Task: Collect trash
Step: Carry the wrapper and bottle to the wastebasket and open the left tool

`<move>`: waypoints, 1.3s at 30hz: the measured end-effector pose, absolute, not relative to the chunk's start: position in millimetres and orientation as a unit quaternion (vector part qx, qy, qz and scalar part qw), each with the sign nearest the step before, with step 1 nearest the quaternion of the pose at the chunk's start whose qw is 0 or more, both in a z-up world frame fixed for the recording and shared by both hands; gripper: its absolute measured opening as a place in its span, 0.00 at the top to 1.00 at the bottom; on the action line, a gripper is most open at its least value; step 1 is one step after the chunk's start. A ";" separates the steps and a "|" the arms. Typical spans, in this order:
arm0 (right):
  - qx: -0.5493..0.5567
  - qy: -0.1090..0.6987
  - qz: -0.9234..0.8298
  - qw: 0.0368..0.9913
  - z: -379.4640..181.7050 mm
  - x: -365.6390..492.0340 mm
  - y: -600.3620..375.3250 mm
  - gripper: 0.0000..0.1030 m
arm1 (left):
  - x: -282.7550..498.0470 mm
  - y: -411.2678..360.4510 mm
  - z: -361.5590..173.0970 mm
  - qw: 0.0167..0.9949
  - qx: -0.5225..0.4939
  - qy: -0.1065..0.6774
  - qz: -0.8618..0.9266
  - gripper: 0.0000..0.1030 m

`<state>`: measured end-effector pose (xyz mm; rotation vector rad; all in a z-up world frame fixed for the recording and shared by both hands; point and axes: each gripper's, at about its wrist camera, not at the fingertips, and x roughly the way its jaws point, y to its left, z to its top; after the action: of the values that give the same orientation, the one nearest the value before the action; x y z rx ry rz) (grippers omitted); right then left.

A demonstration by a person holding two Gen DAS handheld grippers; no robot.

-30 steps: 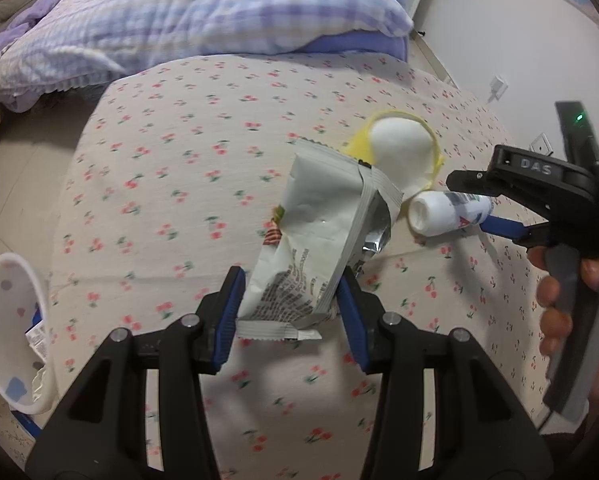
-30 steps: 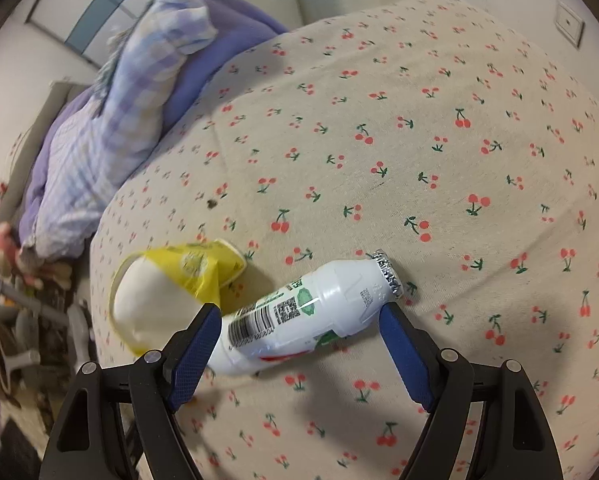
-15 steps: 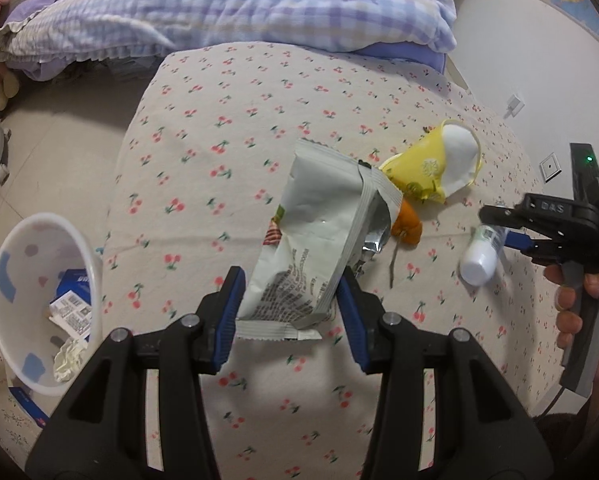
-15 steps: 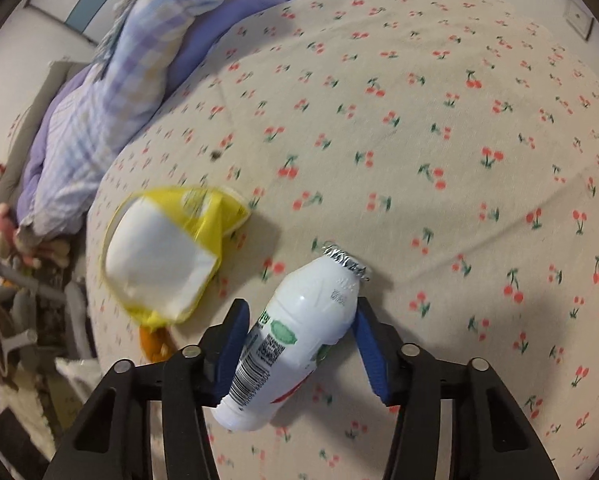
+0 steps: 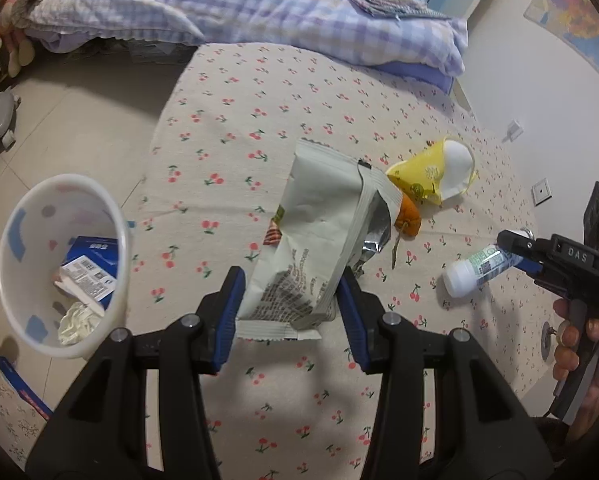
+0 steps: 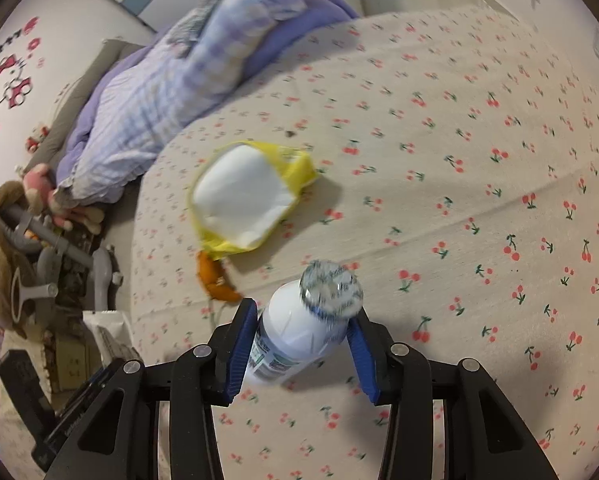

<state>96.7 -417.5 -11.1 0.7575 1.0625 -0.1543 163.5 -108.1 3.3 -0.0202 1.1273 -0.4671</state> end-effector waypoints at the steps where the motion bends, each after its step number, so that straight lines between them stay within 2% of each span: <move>1: 0.350 0.491 -0.067 0.795 -6.6 94.5 -414.1 0.56 | 162.8 -104.8 4.7 0.821 -0.012 0.528 -0.217 0.53; 18: 0.336 0.472 0.009 0.815 27.9 113.1 -346.7 0.57 | 169.2 -3.2 16.1 0.845 -0.079 0.511 -0.137 0.53; 31: 0.306 0.481 0.057 0.820 38.4 148.9 -276.2 0.57 | 183.4 61.9 5.3 0.848 -0.114 0.512 -0.068 0.52; 34: 0.302 0.481 0.069 0.820 39.1 154.8 -263.2 0.57 | 187.7 68.8 1.4 0.849 -0.106 0.516 -0.051 0.42; 36: 0.299 0.482 0.076 0.820 38.9 160.2 -253.7 0.57 | 187.2 75.7 0.0 0.850 -0.101 0.516 -0.031 0.20; 39: 0.296 0.486 0.085 0.818 37.2 167.0 -235.2 0.57 | 185.6 84.8 -0.4 0.850 -0.095 0.518 -0.011 0.17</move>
<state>167.0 -235.2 37.2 0.6312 1.0361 0.1820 185.6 84.8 -0.4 -0.1993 1.0904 -0.0227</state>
